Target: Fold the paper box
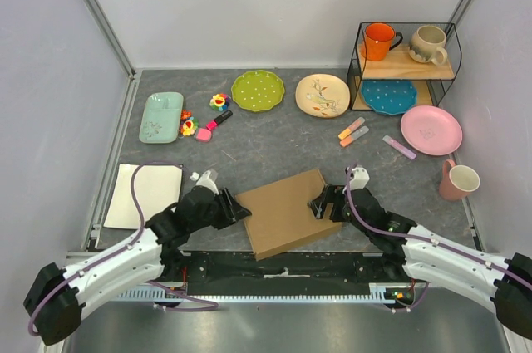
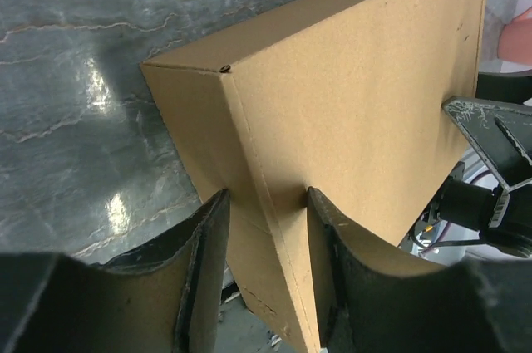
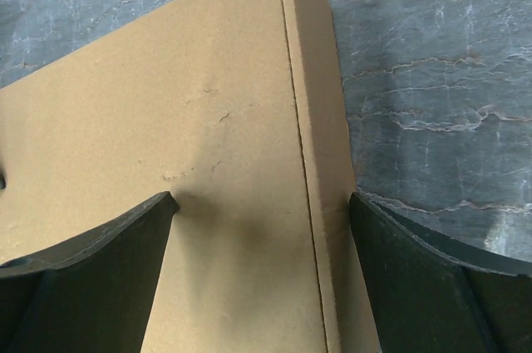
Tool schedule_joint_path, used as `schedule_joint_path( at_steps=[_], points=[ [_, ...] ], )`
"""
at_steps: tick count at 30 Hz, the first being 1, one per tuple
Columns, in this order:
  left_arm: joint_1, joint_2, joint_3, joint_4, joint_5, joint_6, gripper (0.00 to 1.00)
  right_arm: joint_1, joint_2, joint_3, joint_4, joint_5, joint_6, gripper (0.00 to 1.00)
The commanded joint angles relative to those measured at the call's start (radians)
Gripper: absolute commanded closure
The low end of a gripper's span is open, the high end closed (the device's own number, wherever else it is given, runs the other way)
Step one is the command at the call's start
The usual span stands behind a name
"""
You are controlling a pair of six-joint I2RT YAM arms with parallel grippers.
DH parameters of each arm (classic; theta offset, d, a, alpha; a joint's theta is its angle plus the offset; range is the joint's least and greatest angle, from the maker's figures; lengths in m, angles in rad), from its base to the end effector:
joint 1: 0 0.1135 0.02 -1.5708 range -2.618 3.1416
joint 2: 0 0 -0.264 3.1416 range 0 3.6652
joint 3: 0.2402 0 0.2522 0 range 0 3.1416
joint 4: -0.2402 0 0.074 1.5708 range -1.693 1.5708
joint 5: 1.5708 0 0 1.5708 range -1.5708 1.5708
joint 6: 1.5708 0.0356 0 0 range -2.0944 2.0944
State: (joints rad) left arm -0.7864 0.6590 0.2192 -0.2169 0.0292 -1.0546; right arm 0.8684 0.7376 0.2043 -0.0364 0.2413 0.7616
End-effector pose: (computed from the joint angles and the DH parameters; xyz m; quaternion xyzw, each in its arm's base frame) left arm 0.1019 -0.1036 0.1582 -0.1136 0.8901 -0.3591 0.2567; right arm 0.1082 0.1147 0.1596 0.0112 0.8728 0.2743 0.4036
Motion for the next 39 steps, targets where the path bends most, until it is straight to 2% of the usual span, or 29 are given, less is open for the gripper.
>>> schedule_joint_path(
  at_steps=[1, 5, 7, 11, 15, 21, 26, 29, 34, 39],
  points=[
    [0.006, 0.100, 0.025, 0.151, 0.025, 0.014, 0.54, 0.003, 0.009, -0.046, 0.110, -0.051, 0.054, 0.07],
    [0.064, 0.195, 0.104, 0.189, -0.005, 0.116, 0.55, 0.003, 0.034, -0.069, 0.188, -0.037, 0.081, 0.08],
    [0.128, 0.270, 0.164, 0.200, -0.003, 0.201, 0.55, 0.003, 0.063, -0.063, 0.216, -0.008, 0.085, 0.09],
    [0.265, 0.410, 0.270, 0.203, 0.050, 0.280, 0.57, 0.003, 0.141, -0.042, 0.274, 0.055, 0.070, 0.08],
    [0.291, 0.520, 0.338, 0.241, 0.072, 0.320, 0.58, -0.012, 0.279, 0.019, 0.334, 0.096, 0.030, 0.07],
    [0.303, 0.611, 0.368, 0.292, 0.071, 0.338, 0.58, -0.159, 0.494, 0.073, 0.479, 0.006, -0.016, 0.09],
    [0.343, 0.675, 0.420, 0.292, 0.100, 0.357, 0.58, -0.189, 0.592, 0.113, 0.509, -0.019, -0.022, 0.09],
    [0.367, 0.656, 0.454, 0.233, 0.089, 0.383, 0.52, -0.190, 0.534, 0.118, 0.463, 0.001, -0.019, 0.06],
    [0.400, 0.498, 0.483, 0.145, 0.015, 0.447, 0.39, -0.192, 0.272, 0.150, 0.218, 0.102, -0.031, 0.02],
    [0.406, 0.419, 0.543, -0.043, -0.063, 0.446, 0.36, -0.190, 0.042, 0.211, -0.038, 0.167, -0.074, 0.02]
  ],
)
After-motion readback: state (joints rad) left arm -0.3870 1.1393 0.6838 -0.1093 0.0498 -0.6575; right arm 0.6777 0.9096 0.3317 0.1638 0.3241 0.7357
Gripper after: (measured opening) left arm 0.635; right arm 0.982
